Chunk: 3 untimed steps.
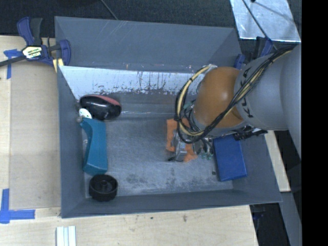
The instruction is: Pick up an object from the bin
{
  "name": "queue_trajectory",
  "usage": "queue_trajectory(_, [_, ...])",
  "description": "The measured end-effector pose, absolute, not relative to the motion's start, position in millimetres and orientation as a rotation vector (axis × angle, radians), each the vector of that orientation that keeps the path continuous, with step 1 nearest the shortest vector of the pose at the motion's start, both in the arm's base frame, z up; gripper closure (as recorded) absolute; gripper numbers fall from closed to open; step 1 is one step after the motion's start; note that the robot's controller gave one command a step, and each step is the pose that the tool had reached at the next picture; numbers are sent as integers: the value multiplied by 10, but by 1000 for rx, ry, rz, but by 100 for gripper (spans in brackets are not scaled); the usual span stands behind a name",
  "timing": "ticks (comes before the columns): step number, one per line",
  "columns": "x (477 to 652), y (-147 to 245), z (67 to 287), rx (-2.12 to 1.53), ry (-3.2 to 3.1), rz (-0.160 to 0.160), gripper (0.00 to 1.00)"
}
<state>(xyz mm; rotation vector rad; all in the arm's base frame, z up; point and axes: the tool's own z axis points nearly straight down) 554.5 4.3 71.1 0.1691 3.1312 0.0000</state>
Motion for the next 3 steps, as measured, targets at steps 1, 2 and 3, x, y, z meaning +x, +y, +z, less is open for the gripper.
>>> queue_trajectory(1, [5521,325,1552,139,3136,0,100])
queue_trajectory(2, [5521,324,1552,139,3136,0,100])
queue_trajectory(3, [5659,325,3665,166,3134,2,100])
